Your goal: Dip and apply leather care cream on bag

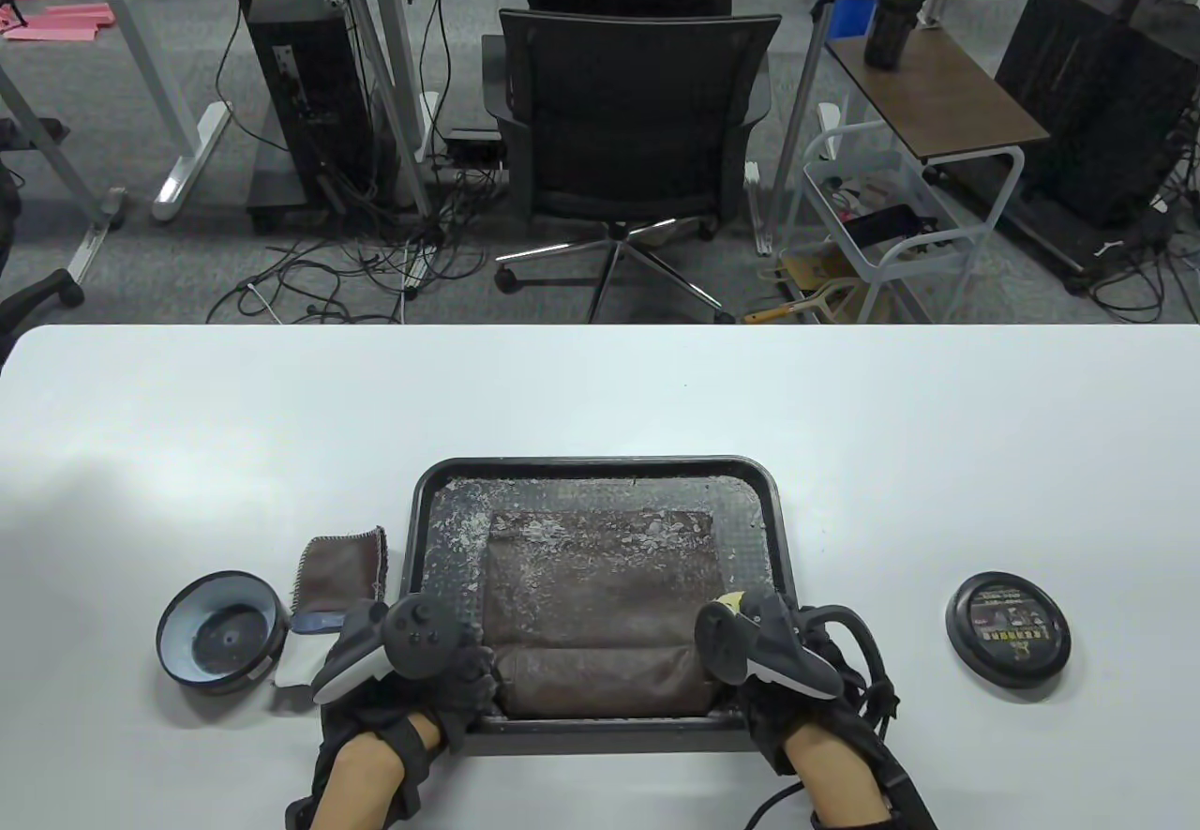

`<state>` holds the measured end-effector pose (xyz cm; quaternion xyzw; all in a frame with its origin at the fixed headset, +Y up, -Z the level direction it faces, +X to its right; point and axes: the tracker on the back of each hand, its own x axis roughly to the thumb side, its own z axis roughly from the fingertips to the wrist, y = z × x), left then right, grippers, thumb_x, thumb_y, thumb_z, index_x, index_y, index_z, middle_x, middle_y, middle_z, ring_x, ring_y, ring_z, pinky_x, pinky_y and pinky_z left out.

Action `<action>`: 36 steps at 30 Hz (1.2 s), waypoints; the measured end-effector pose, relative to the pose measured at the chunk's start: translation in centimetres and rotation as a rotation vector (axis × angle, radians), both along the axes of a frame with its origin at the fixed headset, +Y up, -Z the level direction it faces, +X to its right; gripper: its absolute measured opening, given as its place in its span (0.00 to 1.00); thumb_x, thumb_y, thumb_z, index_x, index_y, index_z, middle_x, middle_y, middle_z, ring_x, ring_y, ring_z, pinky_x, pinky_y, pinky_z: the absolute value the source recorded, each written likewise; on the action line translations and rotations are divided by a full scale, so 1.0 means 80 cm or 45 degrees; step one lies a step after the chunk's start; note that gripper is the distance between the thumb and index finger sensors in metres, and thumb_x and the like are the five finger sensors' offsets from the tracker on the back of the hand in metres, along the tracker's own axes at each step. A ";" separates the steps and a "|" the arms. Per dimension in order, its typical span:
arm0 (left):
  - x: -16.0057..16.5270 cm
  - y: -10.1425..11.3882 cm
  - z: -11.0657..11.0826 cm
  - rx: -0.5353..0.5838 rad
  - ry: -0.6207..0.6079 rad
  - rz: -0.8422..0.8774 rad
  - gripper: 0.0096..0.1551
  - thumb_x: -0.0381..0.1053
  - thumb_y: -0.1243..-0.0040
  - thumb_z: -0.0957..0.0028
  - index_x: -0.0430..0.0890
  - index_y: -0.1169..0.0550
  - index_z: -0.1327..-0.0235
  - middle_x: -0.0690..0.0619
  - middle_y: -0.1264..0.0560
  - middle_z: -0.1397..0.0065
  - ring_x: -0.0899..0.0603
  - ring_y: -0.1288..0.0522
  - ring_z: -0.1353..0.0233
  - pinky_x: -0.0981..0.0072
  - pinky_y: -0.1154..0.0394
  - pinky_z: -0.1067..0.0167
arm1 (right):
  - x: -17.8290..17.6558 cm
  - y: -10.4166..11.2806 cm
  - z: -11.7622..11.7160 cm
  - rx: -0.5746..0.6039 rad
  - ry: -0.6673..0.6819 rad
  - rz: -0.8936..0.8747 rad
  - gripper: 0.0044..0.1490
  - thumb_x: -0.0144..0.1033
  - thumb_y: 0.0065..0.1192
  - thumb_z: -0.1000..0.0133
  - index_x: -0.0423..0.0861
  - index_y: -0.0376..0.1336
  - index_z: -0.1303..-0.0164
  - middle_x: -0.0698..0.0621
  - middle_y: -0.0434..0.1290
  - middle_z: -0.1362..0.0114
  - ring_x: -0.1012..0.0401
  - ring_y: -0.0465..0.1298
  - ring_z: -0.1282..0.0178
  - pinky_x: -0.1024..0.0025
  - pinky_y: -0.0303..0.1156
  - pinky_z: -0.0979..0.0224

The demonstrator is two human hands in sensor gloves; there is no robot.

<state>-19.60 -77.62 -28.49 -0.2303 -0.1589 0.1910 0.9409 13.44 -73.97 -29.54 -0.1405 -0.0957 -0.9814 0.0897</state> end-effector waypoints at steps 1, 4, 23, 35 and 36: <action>0.000 0.000 0.000 0.000 0.000 0.003 0.27 0.56 0.38 0.44 0.44 0.21 0.37 0.49 0.35 0.24 0.35 0.29 0.41 0.54 0.25 0.48 | -0.002 0.000 0.001 0.010 0.007 -0.004 0.35 0.24 0.69 0.54 0.49 0.68 0.33 0.38 0.70 0.25 0.38 0.71 0.28 0.40 0.68 0.32; 0.000 0.000 0.000 0.005 0.002 0.024 0.27 0.55 0.36 0.45 0.43 0.20 0.38 0.49 0.34 0.24 0.34 0.29 0.41 0.53 0.24 0.49 | -0.014 0.001 0.005 0.047 0.043 -0.059 0.35 0.25 0.69 0.53 0.48 0.67 0.32 0.37 0.71 0.25 0.38 0.71 0.29 0.40 0.69 0.33; 0.002 -0.002 0.000 -0.016 -0.011 0.043 0.28 0.55 0.36 0.46 0.40 0.21 0.38 0.47 0.35 0.24 0.33 0.30 0.41 0.52 0.25 0.49 | -0.149 -0.014 0.031 0.133 0.399 0.011 0.35 0.24 0.69 0.54 0.48 0.67 0.32 0.37 0.70 0.25 0.37 0.71 0.29 0.39 0.68 0.32; 0.001 -0.006 -0.001 0.013 0.048 0.177 0.28 0.55 0.41 0.43 0.37 0.20 0.40 0.44 0.34 0.26 0.32 0.30 0.44 0.54 0.24 0.52 | -0.203 -0.015 0.051 0.182 0.554 -0.048 0.36 0.25 0.69 0.54 0.49 0.66 0.32 0.37 0.69 0.25 0.37 0.70 0.29 0.39 0.68 0.32; 0.000 -0.006 -0.001 0.013 0.055 0.191 0.28 0.55 0.42 0.43 0.37 0.20 0.40 0.44 0.34 0.26 0.32 0.30 0.44 0.54 0.24 0.52 | -0.208 -0.015 0.053 0.185 0.569 -0.053 0.36 0.24 0.69 0.54 0.49 0.66 0.32 0.37 0.69 0.24 0.37 0.70 0.29 0.39 0.67 0.32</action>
